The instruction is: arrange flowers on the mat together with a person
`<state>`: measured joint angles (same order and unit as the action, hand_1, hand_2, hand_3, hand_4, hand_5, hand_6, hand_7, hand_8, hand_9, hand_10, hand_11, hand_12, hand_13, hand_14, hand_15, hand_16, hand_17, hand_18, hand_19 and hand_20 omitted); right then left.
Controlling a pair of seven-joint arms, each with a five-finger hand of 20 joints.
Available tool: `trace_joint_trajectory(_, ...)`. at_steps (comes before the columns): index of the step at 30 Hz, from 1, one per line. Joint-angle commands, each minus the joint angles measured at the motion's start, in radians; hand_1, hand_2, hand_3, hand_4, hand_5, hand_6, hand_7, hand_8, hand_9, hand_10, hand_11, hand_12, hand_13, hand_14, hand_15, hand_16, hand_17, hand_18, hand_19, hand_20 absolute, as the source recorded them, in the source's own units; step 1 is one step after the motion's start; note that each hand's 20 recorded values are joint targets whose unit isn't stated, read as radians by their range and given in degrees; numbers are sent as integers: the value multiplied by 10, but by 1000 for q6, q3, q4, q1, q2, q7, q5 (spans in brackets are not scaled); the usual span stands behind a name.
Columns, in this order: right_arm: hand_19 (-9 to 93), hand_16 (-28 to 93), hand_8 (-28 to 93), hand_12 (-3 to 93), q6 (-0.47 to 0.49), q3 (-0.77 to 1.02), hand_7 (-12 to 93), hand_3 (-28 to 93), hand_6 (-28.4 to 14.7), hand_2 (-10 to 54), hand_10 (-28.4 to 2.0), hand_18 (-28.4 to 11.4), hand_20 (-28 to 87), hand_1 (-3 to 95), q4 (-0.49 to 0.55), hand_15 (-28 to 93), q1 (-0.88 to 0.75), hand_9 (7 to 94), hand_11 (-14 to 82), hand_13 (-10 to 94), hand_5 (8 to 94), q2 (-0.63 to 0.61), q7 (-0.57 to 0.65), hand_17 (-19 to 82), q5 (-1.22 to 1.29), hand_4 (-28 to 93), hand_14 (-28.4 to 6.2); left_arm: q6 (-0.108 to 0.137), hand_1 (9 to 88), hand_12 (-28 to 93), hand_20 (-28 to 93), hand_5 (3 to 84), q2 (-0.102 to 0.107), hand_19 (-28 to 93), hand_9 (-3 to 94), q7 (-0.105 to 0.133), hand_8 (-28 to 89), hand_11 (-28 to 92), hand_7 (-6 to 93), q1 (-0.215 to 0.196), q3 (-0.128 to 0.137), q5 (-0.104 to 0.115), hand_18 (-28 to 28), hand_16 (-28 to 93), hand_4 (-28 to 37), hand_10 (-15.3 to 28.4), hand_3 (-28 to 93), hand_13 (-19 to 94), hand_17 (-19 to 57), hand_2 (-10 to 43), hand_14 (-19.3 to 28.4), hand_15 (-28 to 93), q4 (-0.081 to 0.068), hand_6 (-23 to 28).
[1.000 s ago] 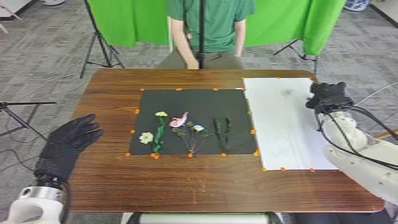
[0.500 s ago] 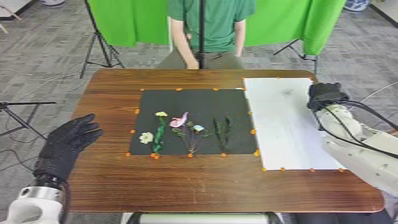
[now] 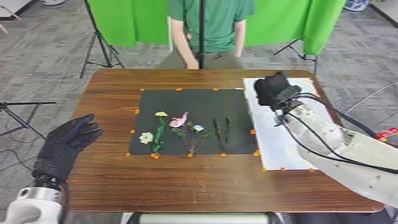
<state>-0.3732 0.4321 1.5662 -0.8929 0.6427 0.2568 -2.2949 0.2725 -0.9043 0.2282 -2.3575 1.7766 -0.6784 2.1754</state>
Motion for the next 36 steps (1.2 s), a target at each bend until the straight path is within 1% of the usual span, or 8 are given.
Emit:
trace_joint_trajectory(1, 699, 366, -28, 522, 67, -33, 523, 805, 50, -95, -46, -152, 419, 484, 21, 601, 62, 813, 231, 702, 664, 119, -89, 282, 36, -283, -31, 5, 296, 174, 81, 438, -4, 562, 378, -11, -95, 351, 246, -10, -10, -2, 236, -3, -216, 160, 704, 326, -23, 77, 180, 477, 1, 56)
trace_joint_trajectory(10, 696, 370, -31, 518, 98, -74, 526, 802, 50, -95, -44, -152, 420, 485, -31, 596, 93, 808, 229, 699, 657, 162, -111, 281, 52, -283, -29, 6, 295, 174, 81, 439, -6, 562, 378, -15, -95, 351, 244, -9, -7, -3, 236, -3, -216, 160, 703, 326, -23, 77, 181, 477, -2, 57)
trace_joint_trajectory(13, 696, 370, -32, 517, 105, -76, 526, 803, 51, -95, -44, -152, 421, 483, -47, 596, 92, 808, 229, 698, 657, 178, -104, 280, 50, -283, -30, 7, 295, 174, 81, 439, -8, 562, 378, -14, -95, 351, 245, -16, -5, -1, 236, -2, -216, 160, 704, 326, -22, 76, 181, 478, 1, 57)
trace_joint_trajectory(28, 688, 348, -23, 511, 144, -128, 511, 803, 48, -95, -47, -153, 421, 443, -62, 606, 116, 786, 220, 679, 631, 186, -73, 267, 50, -283, -38, 1, 296, 174, 81, 439, -7, 561, 379, -20, -95, 351, 243, -5, -6, -3, 236, -3, -216, 161, 703, 326, -23, 77, 182, 479, -5, 57)
trace_joint_trajectory(32, 686, 331, -22, 508, 144, -139, 504, 805, 45, -95, -49, -153, 422, 425, -67, 616, 122, 771, 213, 669, 618, 193, -64, 260, 49, -283, -43, 0, 296, 174, 81, 439, -7, 562, 379, -19, -95, 350, 243, -7, -5, -3, 236, -3, -216, 161, 702, 326, -23, 77, 181, 479, -3, 57)
trace_joint_trajectory(33, 684, 287, -18, 490, 145, -139, 499, 804, 44, -95, -51, -154, 424, 419, -67, 636, 121, 761, 230, 665, 614, 194, -59, 260, 48, -283, -45, -1, 296, 174, 81, 439, -7, 562, 379, -21, -94, 351, 243, -8, -4, -3, 236, -3, -216, 160, 702, 326, -23, 77, 181, 479, -3, 57)
trace_joint_trajectory(35, 683, 275, -20, 485, 135, -149, 498, 803, 43, -95, -55, -154, 424, 412, -73, 642, 128, 752, 236, 661, 608, 196, -51, 258, 46, -283, -46, 0, 297, 174, 81, 439, -6, 562, 378, -19, -94, 351, 244, -6, -6, -2, 236, -3, -216, 160, 701, 326, -22, 78, 181, 479, -5, 58)
trace_joint_trajectory(36, 683, 275, -22, 478, 142, -142, 497, 803, 43, -95, -56, -155, 425, 409, -77, 643, 122, 747, 242, 660, 605, 200, -56, 257, 43, -283, -47, 3, 297, 174, 81, 438, -8, 562, 378, -19, -94, 351, 244, -14, -4, -1, 236, -3, -216, 160, 701, 326, -22, 77, 182, 479, -1, 57)
